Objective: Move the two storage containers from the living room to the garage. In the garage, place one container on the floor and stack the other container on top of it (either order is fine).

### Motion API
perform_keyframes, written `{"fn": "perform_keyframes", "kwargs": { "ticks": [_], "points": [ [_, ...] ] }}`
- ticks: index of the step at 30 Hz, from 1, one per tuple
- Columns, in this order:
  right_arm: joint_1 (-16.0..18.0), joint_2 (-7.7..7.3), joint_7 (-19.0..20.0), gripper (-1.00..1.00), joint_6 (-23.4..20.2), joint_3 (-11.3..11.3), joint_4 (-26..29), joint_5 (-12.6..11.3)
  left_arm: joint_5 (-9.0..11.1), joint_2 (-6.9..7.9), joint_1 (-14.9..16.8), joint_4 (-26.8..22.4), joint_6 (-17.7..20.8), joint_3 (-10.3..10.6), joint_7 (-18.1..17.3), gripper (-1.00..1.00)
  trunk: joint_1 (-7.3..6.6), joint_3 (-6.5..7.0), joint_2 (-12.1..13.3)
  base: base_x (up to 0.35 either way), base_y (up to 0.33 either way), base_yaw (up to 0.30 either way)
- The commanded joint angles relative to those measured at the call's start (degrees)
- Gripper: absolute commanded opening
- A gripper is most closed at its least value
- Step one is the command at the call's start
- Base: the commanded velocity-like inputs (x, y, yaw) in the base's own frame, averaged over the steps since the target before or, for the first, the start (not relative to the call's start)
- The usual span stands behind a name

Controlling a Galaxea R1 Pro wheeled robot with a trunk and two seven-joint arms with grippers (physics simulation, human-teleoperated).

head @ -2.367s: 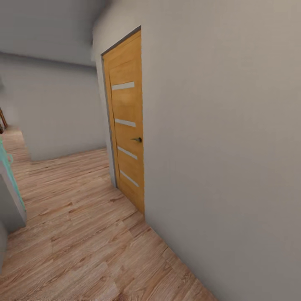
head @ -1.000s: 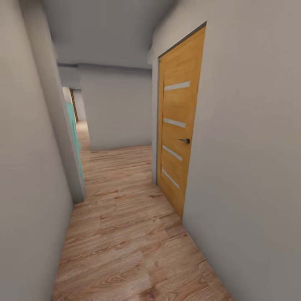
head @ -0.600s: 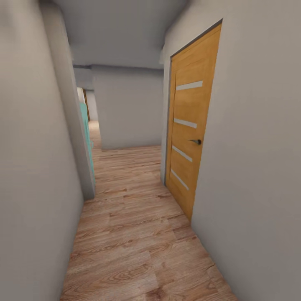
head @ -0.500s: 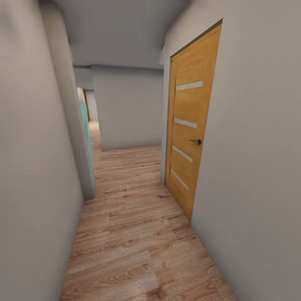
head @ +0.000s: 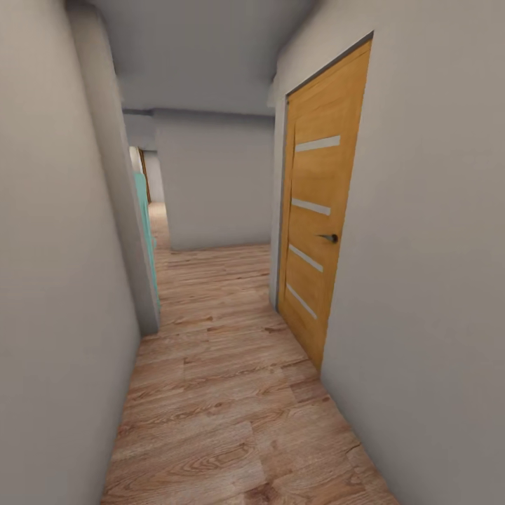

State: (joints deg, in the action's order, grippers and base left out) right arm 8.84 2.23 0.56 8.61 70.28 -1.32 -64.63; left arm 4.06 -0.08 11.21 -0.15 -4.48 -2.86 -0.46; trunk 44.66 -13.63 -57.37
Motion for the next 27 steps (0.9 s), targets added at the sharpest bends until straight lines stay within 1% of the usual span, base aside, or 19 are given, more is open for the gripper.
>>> {"fn": "perform_keyframes", "kwargs": {
  "ticks": [1, 6, 17, 19, 24, 27],
  "points": [
    [0.0, 0.05, 0.1, 1.0, 0.2, 0.5, -0.1, -0.4, 0.6, 0.11, 0.0, 0.1, -0.2, -0.3, 0.0, 1.0, 0.01, -0.07, 0.0, 0.238, 0.0, 0.0],
    [0.0, 0.05, 0.1, 1.0, 0.2, 0.5, -0.1, -0.4, 1.0, 0.16, 0.0, 0.1, -0.2, -0.3, 0.0, 1.0, 0.01, -0.07, 0.0, 0.293, 0.0, 0.0],
    [0.0, 0.05, 0.1, 1.0, 0.2, 0.6, -0.1, -0.3, 1.1, 0.25, 0.0, 0.1, -0.2, -0.3, 0.0, 1.0, 0.01, -0.07, 0.0, 0.319, 0.0, 0.003],
    [0.0, 0.05, 0.1, 1.0, 0.2, 0.6, -0.1, -0.3, 1.1, 0.25, 0.0, 0.1, -0.2, -0.3, 0.0, 1.0, 0.01, -0.07, 0.0, 0.321, 0.0, 0.109],
    [0.0, 0.05, 0.1, 1.0, 0.2, 0.6, -0.2, -0.2, 1.1, 0.26, 0.0, 0.1, -0.2, -0.3, 0.0, 1.0, 0.01, -0.07, 0.0, 0.321, 0.0, 0.231],
    [0.0, 0.05, 0.1, 1.0, 0.2, 0.6, -0.2, -0.2, 1.1, 0.26, 0.0, 0.1, -0.2, -0.3, 0.0, 1.0, 0.01, -0.07, 0.0, 0.321, 0.0, 0.093]
  ]
}}
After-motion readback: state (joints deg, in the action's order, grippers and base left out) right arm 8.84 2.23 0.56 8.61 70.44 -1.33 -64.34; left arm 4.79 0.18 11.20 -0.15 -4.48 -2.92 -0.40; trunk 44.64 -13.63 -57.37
